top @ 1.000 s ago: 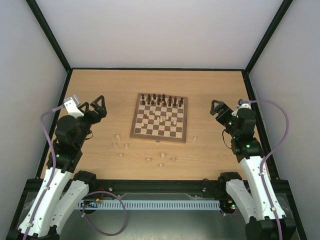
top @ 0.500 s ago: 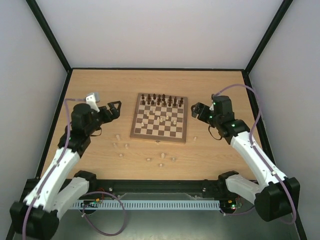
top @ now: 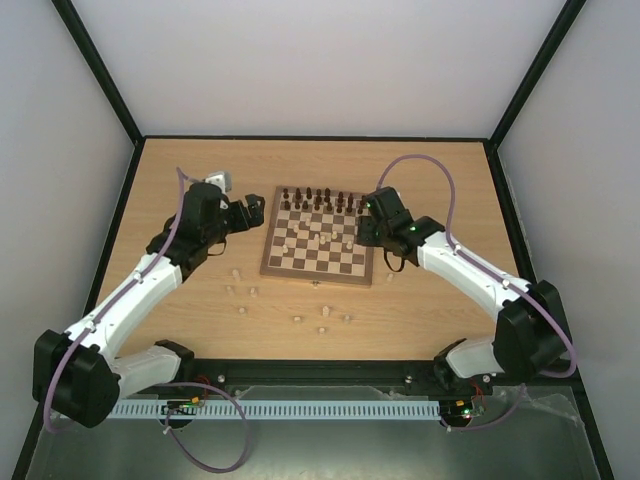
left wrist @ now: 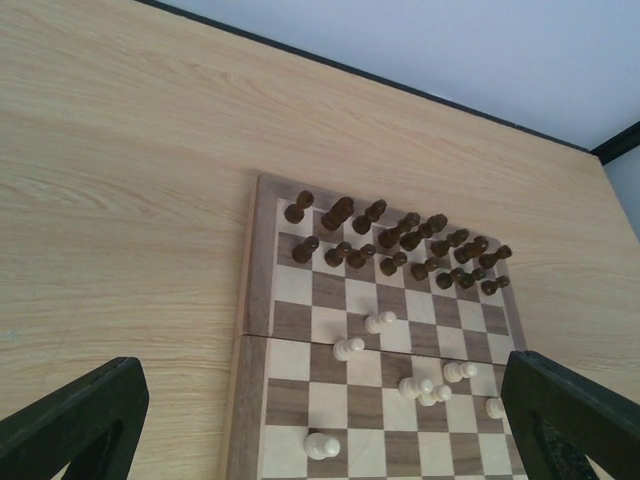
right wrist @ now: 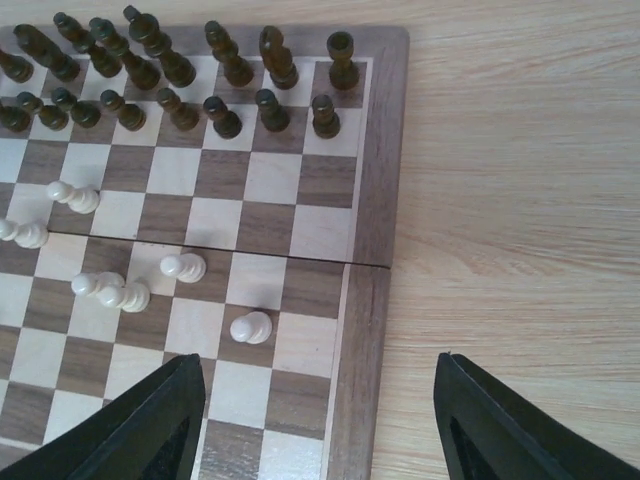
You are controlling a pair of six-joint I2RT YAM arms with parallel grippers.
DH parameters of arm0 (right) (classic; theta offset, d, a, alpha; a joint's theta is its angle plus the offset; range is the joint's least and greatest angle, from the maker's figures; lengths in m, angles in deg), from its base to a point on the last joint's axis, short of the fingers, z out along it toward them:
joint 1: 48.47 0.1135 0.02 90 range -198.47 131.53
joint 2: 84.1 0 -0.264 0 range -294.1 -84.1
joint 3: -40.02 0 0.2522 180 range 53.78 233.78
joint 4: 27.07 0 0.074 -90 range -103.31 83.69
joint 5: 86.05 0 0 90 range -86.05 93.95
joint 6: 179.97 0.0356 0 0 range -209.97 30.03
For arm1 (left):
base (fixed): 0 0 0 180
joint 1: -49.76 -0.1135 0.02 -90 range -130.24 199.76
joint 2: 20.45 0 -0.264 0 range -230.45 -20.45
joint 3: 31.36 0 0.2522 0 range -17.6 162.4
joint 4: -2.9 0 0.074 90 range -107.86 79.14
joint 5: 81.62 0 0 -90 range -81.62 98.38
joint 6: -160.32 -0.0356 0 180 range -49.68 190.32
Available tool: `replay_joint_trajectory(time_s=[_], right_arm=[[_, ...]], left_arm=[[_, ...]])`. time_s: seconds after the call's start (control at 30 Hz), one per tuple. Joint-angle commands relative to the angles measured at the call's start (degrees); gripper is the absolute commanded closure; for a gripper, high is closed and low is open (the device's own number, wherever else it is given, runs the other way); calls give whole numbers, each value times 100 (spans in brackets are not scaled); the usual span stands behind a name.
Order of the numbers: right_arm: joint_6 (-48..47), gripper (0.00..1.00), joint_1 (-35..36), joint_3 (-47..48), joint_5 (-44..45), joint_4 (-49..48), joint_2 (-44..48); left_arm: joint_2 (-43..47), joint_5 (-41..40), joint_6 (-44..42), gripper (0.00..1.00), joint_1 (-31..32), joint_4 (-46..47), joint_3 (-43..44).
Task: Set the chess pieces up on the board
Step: Adjust the chessboard at the center of the board.
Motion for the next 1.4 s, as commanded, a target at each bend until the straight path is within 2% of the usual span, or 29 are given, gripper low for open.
replay_joint_trajectory(time_s=[0.0,0.3,0.77,0.97,1.0,1.07,1.13,1.23,1.37], right_arm=[[-159,38,-5,49,203,-39,-102],[-223,44,57,221,-242,-156,-815],[-350,58,366,958,-140,59,-1790],[-315,63,381,890,4,47,-1709],[-286,62,381,853,54,63,-1623],[-218,50,381,691,242,47,-1363],[-158,47,377,506,432,69,-1109],[-101,47,292,176,493,63,-761],[-111,48,-47,-257,47,-163,-505]], left_arm=[[52,-199,-158,1,31,-209,-215],[-117,-639,10,0,86,-43,-519],[-670,-1061,122,1,349,125,-597],[-1001,-1234,322,0,355,369,-666],[-1077,-1258,355,1,348,402,-671],[-1229,-1329,397,0,352,501,-688],[-1376,-1388,411,1,347,577,-671],[-1607,-1417,417,3,347,580,-625],[-1841,-1479,399,13,347,671,-641]])
